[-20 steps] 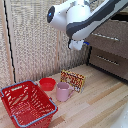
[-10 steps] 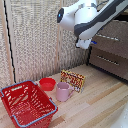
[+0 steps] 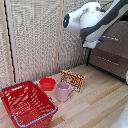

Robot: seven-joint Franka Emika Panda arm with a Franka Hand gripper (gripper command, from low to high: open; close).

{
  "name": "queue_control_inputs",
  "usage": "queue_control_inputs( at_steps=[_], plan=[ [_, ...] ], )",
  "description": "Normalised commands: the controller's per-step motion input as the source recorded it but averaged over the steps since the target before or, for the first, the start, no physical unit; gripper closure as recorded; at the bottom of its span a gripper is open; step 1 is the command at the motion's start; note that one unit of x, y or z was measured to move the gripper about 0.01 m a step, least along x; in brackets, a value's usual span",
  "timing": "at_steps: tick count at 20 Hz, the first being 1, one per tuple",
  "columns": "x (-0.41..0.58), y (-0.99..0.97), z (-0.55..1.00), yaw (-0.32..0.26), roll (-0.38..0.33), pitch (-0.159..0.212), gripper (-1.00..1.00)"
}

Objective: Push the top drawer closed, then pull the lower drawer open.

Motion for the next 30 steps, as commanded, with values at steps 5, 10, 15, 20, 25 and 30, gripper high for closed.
queue_control_inputs(
  at_steps=[5, 10, 15, 20, 25, 30],
  plan=[
    [0.075, -0.24, -0.03, 0.042, -0.111, 0.004, 1.00],
    [0.000, -0.08, 0.00, 0.002, -0.103, 0.009, 1.00],
    [-0.035, -0.01, 0.03, 0.000, -0.123, 0.000, 1.00],
    [-0.098, -0.34, 0.18, 0.036, -0.133, 0.000, 1.00],
    [-0.135, -0.71, 0.29, 0.047, -0.089, -0.009, 1.00],
    [-0.139, -0.81, 0.37, 0.043, -0.077, -0.005, 1.00]
  ],
)
